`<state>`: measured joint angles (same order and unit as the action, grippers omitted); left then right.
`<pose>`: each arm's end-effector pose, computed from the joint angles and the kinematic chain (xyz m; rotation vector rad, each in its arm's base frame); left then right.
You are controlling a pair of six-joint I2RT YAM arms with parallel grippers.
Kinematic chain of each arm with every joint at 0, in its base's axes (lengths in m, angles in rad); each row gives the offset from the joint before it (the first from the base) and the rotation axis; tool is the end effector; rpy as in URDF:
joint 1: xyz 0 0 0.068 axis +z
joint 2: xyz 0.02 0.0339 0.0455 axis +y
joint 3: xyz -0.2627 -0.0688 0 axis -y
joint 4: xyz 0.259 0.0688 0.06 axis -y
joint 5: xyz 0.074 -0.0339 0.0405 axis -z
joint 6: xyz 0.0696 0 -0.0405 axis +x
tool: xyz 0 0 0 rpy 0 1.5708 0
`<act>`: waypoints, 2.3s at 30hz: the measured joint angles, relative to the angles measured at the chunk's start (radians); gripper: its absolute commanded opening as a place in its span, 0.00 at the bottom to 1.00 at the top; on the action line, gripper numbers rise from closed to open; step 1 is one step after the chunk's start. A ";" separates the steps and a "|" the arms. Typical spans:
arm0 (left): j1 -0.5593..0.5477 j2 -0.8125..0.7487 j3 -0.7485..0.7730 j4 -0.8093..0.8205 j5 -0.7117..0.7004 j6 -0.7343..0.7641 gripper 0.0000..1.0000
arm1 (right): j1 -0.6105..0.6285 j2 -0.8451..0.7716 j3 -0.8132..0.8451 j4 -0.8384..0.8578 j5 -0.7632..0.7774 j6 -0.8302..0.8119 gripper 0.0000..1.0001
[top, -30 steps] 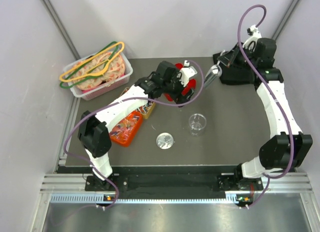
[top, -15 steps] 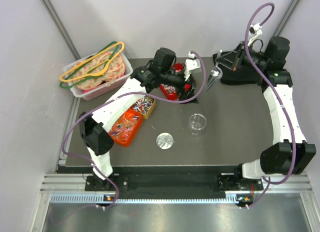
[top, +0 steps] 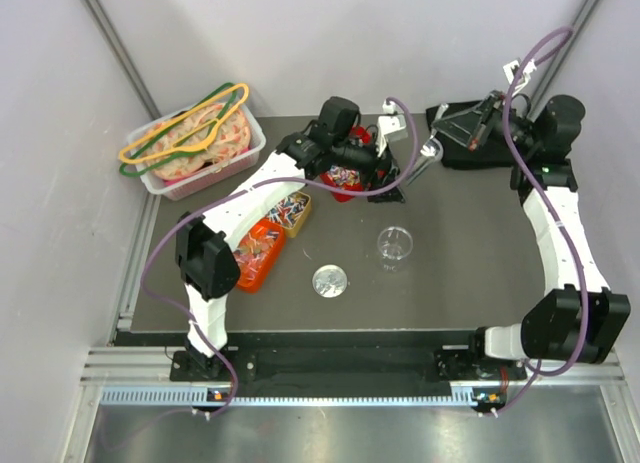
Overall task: Pack the candies
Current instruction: Pick up the spatula from the center of the board.
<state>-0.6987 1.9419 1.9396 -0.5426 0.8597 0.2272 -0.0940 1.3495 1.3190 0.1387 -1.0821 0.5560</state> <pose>0.3310 -0.3469 0.3558 1.3909 1.5999 -1.1850 0.3334 0.0303 0.4334 -0.4286 1.5790 1.1420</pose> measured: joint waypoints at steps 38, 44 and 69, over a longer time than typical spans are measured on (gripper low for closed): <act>-0.171 -0.233 -0.501 0.674 -0.511 0.273 0.97 | -0.167 0.103 -0.214 0.473 0.070 0.643 0.00; -0.153 -0.269 -0.542 0.716 -0.512 0.269 0.97 | -0.177 0.147 -0.233 0.625 0.046 0.739 0.00; -0.222 -0.140 -0.414 0.772 -0.503 0.212 0.73 | -0.163 0.204 -0.272 0.884 0.053 0.940 0.00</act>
<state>-0.9203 1.8023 1.5257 0.2291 0.3565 0.4397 -0.2569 1.5539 1.0466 1.0229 -1.0294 1.4963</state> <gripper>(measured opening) 0.810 0.040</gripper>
